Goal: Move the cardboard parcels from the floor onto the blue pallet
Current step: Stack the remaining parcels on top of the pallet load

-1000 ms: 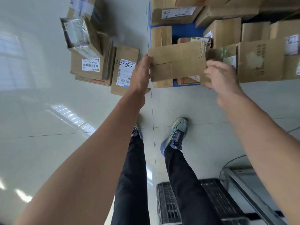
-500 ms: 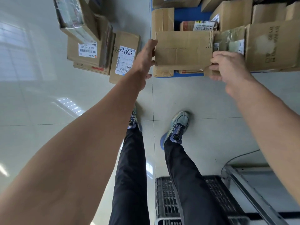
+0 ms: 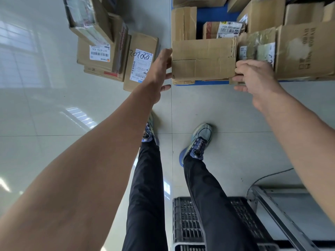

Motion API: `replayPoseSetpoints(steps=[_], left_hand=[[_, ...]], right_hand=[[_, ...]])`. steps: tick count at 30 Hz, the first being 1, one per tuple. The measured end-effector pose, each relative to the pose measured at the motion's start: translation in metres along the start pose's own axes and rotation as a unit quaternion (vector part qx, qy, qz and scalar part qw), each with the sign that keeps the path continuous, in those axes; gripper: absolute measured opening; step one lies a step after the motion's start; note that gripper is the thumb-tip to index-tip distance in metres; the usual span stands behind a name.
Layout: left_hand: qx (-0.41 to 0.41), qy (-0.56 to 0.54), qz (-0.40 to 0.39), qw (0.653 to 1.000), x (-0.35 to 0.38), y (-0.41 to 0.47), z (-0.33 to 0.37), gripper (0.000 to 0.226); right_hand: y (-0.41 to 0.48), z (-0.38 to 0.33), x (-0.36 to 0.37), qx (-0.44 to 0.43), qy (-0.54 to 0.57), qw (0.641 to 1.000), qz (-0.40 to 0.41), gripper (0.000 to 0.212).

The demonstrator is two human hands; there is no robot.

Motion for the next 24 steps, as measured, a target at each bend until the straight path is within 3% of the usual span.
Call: replayPoseSetpoints(steps=[16,24], left_hand=[[0.002,-0.019,0.021,1.0,-0.01,0.001,-0.011,0.05],[-0.005,-0.035,0.029,0.999,-0.009,-0.002,-0.02,0.049]], right_hand=[[-0.01,0.006,0.011,-0.002,-0.004,1.0,0.001,0.016],[-0.014,0.004,0.011,0.001,-0.001,1.0,0.006,0.029]])
Point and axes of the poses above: each hand's wrist, its own y-axis towards the middle knuckle, its own x-axis out of the palm, z = x × y, the point moved 10 cm from there along y, towards the middle knuckle, and after that the axes turned 7 degrees about x, right-handed, at the moved point
